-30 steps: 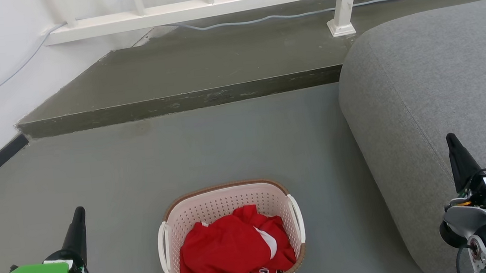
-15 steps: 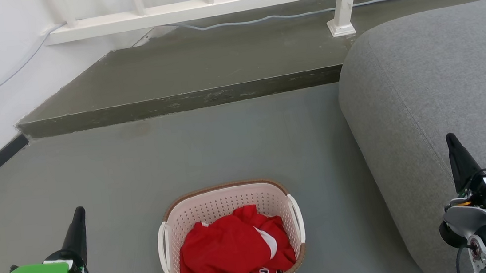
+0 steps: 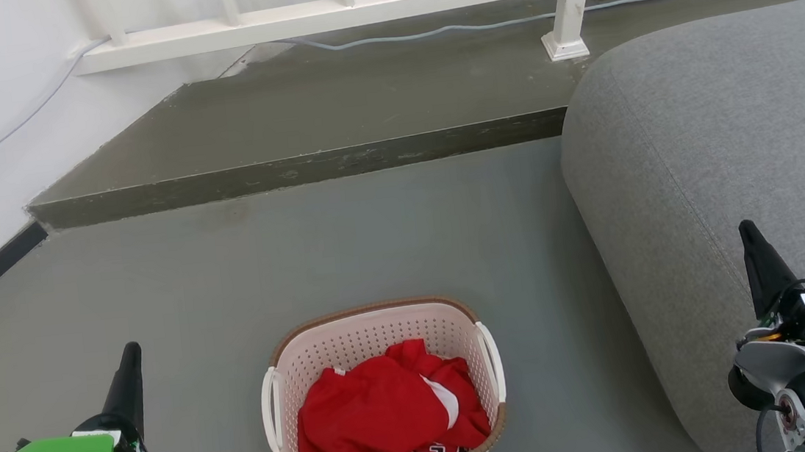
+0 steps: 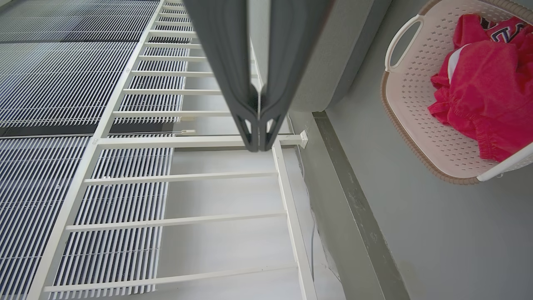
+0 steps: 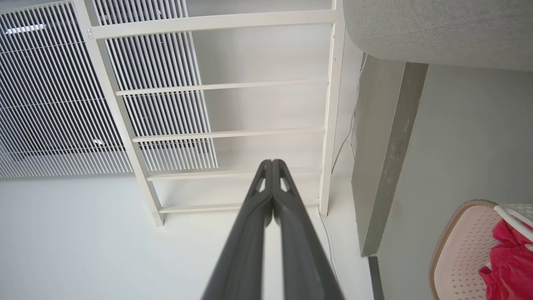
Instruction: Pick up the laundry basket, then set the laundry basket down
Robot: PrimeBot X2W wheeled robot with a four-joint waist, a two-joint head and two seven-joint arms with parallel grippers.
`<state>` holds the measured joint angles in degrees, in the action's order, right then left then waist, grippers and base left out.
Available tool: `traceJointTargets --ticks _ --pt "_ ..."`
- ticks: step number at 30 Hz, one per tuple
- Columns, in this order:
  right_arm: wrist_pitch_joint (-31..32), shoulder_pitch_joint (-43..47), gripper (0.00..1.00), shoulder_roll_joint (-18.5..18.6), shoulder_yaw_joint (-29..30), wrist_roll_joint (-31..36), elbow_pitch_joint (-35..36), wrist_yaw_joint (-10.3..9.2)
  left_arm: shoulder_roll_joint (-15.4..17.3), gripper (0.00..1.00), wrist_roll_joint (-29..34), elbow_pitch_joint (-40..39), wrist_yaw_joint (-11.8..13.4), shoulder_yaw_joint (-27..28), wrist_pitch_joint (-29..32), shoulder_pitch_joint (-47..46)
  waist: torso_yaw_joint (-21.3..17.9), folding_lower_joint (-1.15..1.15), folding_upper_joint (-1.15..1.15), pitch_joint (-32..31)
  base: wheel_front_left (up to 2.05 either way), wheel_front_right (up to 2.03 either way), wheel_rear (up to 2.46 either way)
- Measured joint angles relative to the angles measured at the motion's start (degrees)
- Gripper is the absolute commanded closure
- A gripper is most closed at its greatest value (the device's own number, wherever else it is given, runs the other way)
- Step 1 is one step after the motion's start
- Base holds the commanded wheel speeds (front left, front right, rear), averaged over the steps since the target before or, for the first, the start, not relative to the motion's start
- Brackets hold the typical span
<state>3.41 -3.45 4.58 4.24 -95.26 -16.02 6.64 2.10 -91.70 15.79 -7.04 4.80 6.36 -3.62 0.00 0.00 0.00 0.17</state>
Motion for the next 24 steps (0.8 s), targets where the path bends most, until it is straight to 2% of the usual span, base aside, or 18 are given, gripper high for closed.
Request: traceJointTargets --ticks 24 --pt "0.16 0.00 1.00 -0.07 0.14 0.05 0.05 0.00 0.00 1.00 0.00 -0.01 0.00 0.00 0.00 0.00 0.00 0.00 0.00 0.00 0.00 0.00 0.00"
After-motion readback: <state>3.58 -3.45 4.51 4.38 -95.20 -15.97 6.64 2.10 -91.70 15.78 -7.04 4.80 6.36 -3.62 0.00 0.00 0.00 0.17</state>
